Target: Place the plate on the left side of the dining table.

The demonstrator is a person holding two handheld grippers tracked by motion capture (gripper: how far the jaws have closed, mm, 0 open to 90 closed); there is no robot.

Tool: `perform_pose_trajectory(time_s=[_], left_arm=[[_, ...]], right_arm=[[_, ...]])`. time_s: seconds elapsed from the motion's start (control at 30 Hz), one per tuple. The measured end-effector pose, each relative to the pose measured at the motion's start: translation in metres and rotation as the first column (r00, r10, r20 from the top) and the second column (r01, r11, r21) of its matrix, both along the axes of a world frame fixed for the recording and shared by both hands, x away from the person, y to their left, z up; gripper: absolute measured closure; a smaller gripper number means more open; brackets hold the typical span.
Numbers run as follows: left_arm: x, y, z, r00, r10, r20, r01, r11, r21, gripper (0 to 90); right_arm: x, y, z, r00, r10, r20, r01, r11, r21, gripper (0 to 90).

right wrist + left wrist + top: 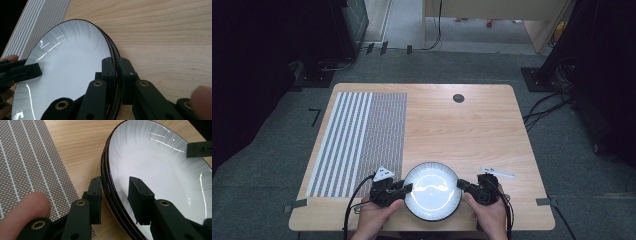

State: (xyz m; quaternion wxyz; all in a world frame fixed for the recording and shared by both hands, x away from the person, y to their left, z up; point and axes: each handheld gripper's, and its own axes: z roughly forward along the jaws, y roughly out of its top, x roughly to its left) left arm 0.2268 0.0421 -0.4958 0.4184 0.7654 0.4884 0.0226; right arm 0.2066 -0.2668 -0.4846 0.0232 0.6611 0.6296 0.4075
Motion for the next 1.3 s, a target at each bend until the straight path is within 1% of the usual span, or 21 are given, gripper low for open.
perform_pose_trajectory(time_s=[0.03, 0.1, 0.13, 0.2, 0.23, 0.33, 0.43, 0.67, 0.7, 0.73, 0.77, 0.93, 0.97, 1.0, 1.03, 1.1, 1.13, 1.17, 1.2, 1.23, 1.3], left_arm=[[0.000, 0.000, 0.000, 1.0000, 0.000, -0.002, 0.000, 1.0000, -0.008, 63.7], [0.001, 0.001, 0.000, 1.0000, 0.000, -0.008, 0.000, 0.9999, -0.017, 63.8], [0.001, 0.001, 0.000, 1.0000, 0.000, -0.008, 0.000, 0.9999, -0.017, 63.8], [0.001, 0.002, 0.000, 1.0000, 0.001, -0.009, -0.001, 0.9997, -0.022, 63.7], [0.002, 0.002, 0.000, 1.0000, 0.001, -0.010, -0.001, 0.9997, -0.024, 63.4], [0.002, 0.002, 0.000, 0.9999, 0.000, -0.017, 0.000, 0.9995, -0.033, 62.1], [0.002, 0.002, 0.000, 0.9998, -0.001, -0.019, 0.000, 0.9994, -0.034, 61.6], [0.002, 0.002, 0.001, 0.9998, 0.008, -0.020, -0.009, 0.9996, -0.028, 61.3], [0.002, 0.002, 0.001, 0.9998, 0.010, -0.020, -0.011, 0.9996, -0.027, 61.3], [0.003, 0.002, 0.001, 0.9997, 0.011, -0.020, -0.011, 0.9996, -0.027, 61.3], [0.003, 0.002, 0.001, 0.9998, 0.010, -0.019, -0.011, 0.9996, -0.028, 61.2], [0.003, 0.003, 0.000, 0.9998, 0.003, -0.021, -0.003, 0.9995, -0.032, 60.4], [0.004, 0.004, 0.000, 0.9997, 0.000, -0.025, 0.000, 0.9993, -0.037, 60.4], [0.006, 0.008, 0.002, 0.9992, -0.014, -0.038, 0.011, 0.9976, -0.068, 59.0], [0.006, 0.008, 0.002, 0.9992, -0.014, -0.038, 0.011, 0.9976, -0.068, 58.9], [0.009, 0.015, 0.008, 0.9985, -0.022, -0.051, 0.016, 0.9934, -0.114, 59.0], [0.010, 0.017, 0.010, 0.9982, -0.027, -0.053, 0.020, 0.9926, -0.120, 59.5], [0.012, 0.021, 0.014, 0.9959, -0.051, -0.074, 0.041, 0.9907, -0.130, 60.3], [0.012, 0.021, 0.014, 0.9959, -0.051, -0.074, 0.041, 0.9907, -0.130, 60.5], [0.013, 0.023, 0.015, 0.9931, -0.068, -0.095, 0.056, 0.9907, -0.124, 60.5], [0.014, 0.027, 0.015, 0.9886, -0.079, -0.128, 0.064, 0.9909, -0.118, 62.3]], right_arm=[[0.000, 0.002, -0.001, 0.9998, -0.010, 0.015, 0.010, 1.000, -0.003, 85.3], [0.001, 0.000, -0.002, 0.9998, -0.013, 0.015, 0.013, 1.000, 0.015, 85.3], [0.001, 0.000, -0.002, 0.9998, -0.013, 0.015, 0.013, 1.000, 0.015, 85.3], [0.001, -0.002, -0.004, 0.9997, -0.021, 0.012, 0.020, 0.998, 0.051, 85.1], [0.000, -0.002, -0.005, 0.9996, -0.025, 0.013, 0.024, 0.998, 0.059, 85.1], [0.000, -0.003, -0.005, 0.9995, -0.031, 0.011, 0.030, 0.997, 0.067, 85.2], [0.000, -0.004, -0.006, 0.9992, -0.040, 0.005, 0.039, 0.995, 0.089, 85.1], [-0.003, -0.002, -0.005, 0.9989, -0.047, 0.000, 0.047, 0.995, 0.091, 85.2], [-0.003, -0.002, -0.006, 0.9988, -0.049, -0.009, 0.049, 0.993, 0.110, 85.1], [-0.003, -0.002, -0.006, 0.9988, -0.049, -0.009, 0.049, 0.993, 0.110, 85.1], [-0.003, -0.003, -0.007, 0.9984, -0.053, -0.017, 0.055, 0.990, 0.130, 85.0], [-0.003, -0.006, -0.007, 0.9986, -0.050, -0.016, 0.052, 0.988, 0.145, 85.2], [-0.003, -0.006, -0.007, 0.9986, -0.050, -0.016, 0.052, 0.988, 0.145, 85.2], [-0.003, -0.005, -0.006, 0.9990, -0.044, -0.008, 0.045, 0.990, 0.131, 85.3], [-0.003, -0.005, -0.006, 0.9990, -0.044, -0.008, 0.045, 0.990, 0.131, 85.3], [-0.003, -0.005, -0.006, 0.9992, -0.040, -0.002, 0.040, 0.992, 0.122, 85.2], [-0.003, -0.005, -0.006, 0.9993, -0.038, -0.001, 0.038, 0.992, 0.121, 85.3], [-0.002, -0.006, -0.006, 0.9994, -0.033, -0.006, 0.034, 0.991, 0.130, 85.1], [-0.002, -0.006, -0.006, 0.9995, -0.031, -0.009, 0.032, 0.991, 0.133, 85.1], [-0.002, -0.006, -0.006, 0.9995, -0.031, -0.009, 0.032, 0.991, 0.133, 85.1], [-0.001, -0.008, -0.006, 0.9994, -0.018, -0.029, 0.022, 0.990, 0.143, 84.7]])
